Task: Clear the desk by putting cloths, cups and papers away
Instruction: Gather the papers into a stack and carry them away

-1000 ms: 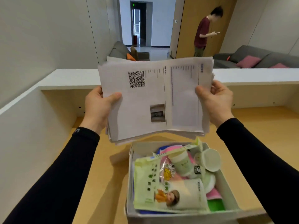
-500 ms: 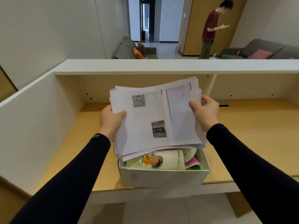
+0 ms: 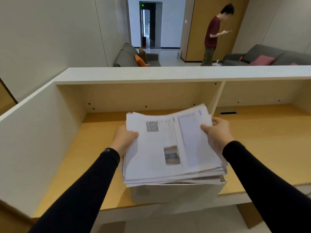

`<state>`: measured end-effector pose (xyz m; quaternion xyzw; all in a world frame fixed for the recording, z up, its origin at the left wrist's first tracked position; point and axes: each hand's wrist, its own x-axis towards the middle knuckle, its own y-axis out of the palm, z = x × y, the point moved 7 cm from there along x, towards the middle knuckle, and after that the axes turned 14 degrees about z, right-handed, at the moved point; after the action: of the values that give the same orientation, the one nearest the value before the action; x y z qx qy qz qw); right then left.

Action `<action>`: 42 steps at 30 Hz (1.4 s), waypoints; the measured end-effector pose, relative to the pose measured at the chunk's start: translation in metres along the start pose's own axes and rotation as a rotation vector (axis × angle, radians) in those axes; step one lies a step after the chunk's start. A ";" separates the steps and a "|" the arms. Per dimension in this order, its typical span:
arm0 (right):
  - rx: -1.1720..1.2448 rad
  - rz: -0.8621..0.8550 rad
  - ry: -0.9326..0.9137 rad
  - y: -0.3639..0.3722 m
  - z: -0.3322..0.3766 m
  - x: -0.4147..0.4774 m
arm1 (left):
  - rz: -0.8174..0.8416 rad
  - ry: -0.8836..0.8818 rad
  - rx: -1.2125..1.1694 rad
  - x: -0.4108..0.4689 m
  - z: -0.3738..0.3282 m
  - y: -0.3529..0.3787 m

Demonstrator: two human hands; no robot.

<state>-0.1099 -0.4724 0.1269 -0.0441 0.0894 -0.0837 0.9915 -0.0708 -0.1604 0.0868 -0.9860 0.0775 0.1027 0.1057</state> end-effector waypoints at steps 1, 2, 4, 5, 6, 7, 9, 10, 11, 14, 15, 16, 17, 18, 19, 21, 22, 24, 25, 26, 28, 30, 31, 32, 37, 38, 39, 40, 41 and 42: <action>-0.011 -0.014 0.044 0.001 -0.013 0.000 | -0.008 -0.012 0.069 0.003 0.012 0.002; -0.017 -0.029 0.075 0.000 -0.024 0.000 | -0.020 -0.013 0.174 0.004 0.020 0.003; -0.044 -0.050 0.124 -0.002 -0.041 0.000 | -0.037 -0.030 0.487 0.007 0.029 0.005; -0.087 -0.049 0.144 -0.002 -0.045 0.001 | -0.029 -0.052 0.615 0.010 0.034 0.005; -0.136 -0.042 0.151 -0.003 -0.047 0.003 | -0.005 -0.072 0.662 0.013 0.038 0.005; -0.178 -0.047 0.148 -0.004 -0.047 0.006 | 0.036 -0.093 0.628 0.017 0.043 0.004; -0.242 -0.109 0.117 -0.009 -0.041 0.012 | 0.065 -0.118 0.416 0.024 0.049 -0.005; -0.259 -0.142 0.094 -0.011 -0.035 0.015 | 0.029 -0.120 0.304 0.027 0.051 -0.013; -0.266 -0.164 0.072 -0.012 -0.030 0.018 | -0.027 -0.128 0.210 0.031 0.055 -0.023; -0.327 -0.192 0.008 -0.007 -0.015 0.029 | -0.141 -0.206 0.095 0.049 0.076 -0.051; -0.357 -0.194 -0.018 -0.003 -0.009 0.032 | -0.142 -0.235 0.087 0.056 0.084 -0.057; -0.384 -0.194 -0.043 0.003 -0.002 0.036 | -0.137 -0.255 0.090 0.063 0.092 -0.060; -0.408 -0.193 -0.065 0.010 0.004 0.040 | -0.130 -0.264 0.096 0.070 0.098 -0.062; -0.429 -0.190 -0.081 0.018 0.009 0.045 | -0.129 -0.269 0.108 0.075 0.103 -0.063; -0.447 -0.181 -0.094 0.026 0.014 0.050 | -0.130 -0.262 0.119 0.079 0.106 -0.065; -0.492 -0.156 -0.116 0.044 0.022 0.060 | -0.103 -0.208 0.109 0.088 0.107 -0.067; -0.515 -0.145 -0.125 0.052 0.025 0.065 | -0.069 -0.173 0.105 0.092 0.107 -0.067; -0.539 -0.128 -0.134 0.065 0.029 0.073 | 0.018 -0.121 0.237 0.100 0.106 -0.066; -0.539 -0.123 -0.136 0.069 0.030 0.076 | 0.029 -0.101 0.331 0.104 0.105 -0.067; -0.536 -0.119 -0.136 0.073 0.030 0.079 | 0.010 -0.077 0.398 0.107 0.103 -0.068; -0.528 -0.110 -0.141 0.080 0.031 0.081 | -0.069 -0.065 0.377 0.109 0.098 -0.074; -0.525 -0.104 -0.145 0.083 0.032 0.082 | -0.088 -0.070 0.320 0.114 0.095 -0.076; -0.524 -0.104 -0.145 0.084 0.033 0.082 | -0.056 -0.076 0.300 0.119 0.097 -0.074; -0.522 -0.105 -0.144 0.083 0.033 0.082 | -0.014 -0.087 0.251 0.123 0.102 -0.071; -0.524 -0.121 -0.139 0.073 0.033 0.076 | 0.063 -0.254 0.359 0.131 0.132 -0.054; -0.527 -0.124 -0.135 0.070 0.033 0.074 | 0.059 -0.262 0.502 0.133 0.136 -0.052; -0.526 -0.129 -0.132 0.066 0.034 0.072 | 0.052 -0.249 0.607 0.135 0.139 -0.051; -0.523 -0.138 -0.125 0.063 0.034 0.069 | 0.047 -0.230 0.675 0.139 0.141 -0.050; -0.521 -0.150 -0.117 0.059 0.034 0.067 | 0.047 -0.220 0.718 0.143 0.143 -0.050; -0.520 -0.160 -0.111 0.055 0.034 0.064 | 0.055 -0.218 0.750 0.149 0.146 -0.050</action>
<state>-0.0329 -0.4271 0.1437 -0.3088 0.0496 -0.1337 0.9404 0.0551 -0.0995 -0.0756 -0.8598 0.1244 0.1741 0.4637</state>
